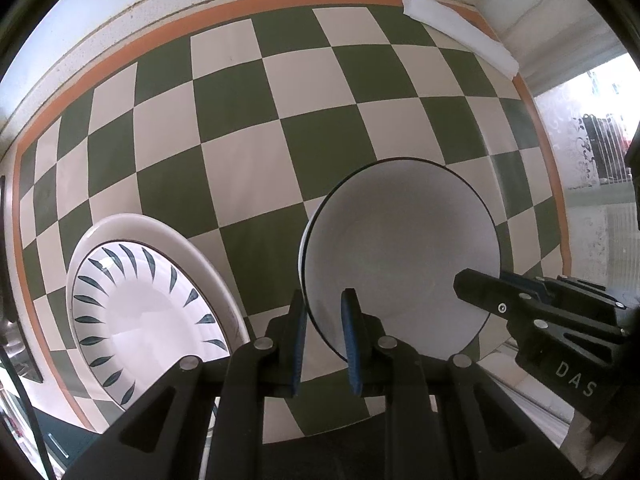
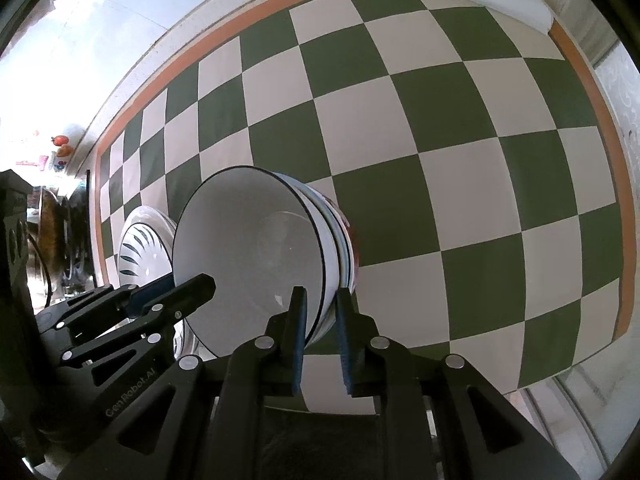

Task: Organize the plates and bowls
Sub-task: 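Carry the white bowl and lower it into the nested bowls, then open, then move both tools to the rim of the nested bowl stack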

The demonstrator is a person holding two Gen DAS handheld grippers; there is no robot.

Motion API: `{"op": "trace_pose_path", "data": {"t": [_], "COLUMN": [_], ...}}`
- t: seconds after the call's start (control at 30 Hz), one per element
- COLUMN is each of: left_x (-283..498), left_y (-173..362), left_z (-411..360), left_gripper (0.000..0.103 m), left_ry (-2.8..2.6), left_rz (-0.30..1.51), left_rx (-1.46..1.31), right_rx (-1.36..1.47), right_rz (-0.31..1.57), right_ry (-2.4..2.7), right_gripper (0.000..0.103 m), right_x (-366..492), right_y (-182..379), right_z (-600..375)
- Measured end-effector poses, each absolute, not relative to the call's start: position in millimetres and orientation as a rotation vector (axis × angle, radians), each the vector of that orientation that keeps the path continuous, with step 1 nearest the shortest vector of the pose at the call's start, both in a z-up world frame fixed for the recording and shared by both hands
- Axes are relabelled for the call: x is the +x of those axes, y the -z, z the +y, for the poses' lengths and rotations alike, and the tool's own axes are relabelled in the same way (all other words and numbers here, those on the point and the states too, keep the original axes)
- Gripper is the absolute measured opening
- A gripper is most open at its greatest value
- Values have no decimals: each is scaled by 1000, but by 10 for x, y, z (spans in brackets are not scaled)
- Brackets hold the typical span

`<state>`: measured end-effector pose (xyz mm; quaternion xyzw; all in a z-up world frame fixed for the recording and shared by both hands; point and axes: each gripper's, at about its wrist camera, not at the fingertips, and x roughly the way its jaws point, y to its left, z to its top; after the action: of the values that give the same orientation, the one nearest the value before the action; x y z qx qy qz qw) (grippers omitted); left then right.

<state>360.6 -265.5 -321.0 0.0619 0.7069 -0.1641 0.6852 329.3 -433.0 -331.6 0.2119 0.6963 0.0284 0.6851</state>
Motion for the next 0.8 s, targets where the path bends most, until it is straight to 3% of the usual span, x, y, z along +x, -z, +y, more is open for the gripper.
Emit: {"op": "trace_pose_path", "data": {"t": [0.4,0.5,0.53,0.6,0.67,0.8], "left_x": [3469,3400,3371,3341,3314,3307], "left_y": [2905,2716,2640,2531,2412,2250], "left_z": [-2549,-2482,-2454,-2408,-2330,-2183], "left_gripper": [19,30,36,55,80,90], "left_ry": [382,401,402,389,380,363], "left_rz": [1526,1486,1467,1441,1406,1376], "left_rx": [139,131,138,157,152,128], "right_rx": [444,402,387,356,330,300], "right_rz": [1510,1485,1477,1455,1428,1388], "right_ry": [-78,-83,-82,-74,-75,-84], "right_gripper": [18,20,27,42,48,62], "right_x": [3163,3082,3056,2983,2910,2773], "right_y": [3059,2896,2848,2735,2615,2366], "right_z": [-4329,-4281,-4264,-4231,-4207,-4177]}}
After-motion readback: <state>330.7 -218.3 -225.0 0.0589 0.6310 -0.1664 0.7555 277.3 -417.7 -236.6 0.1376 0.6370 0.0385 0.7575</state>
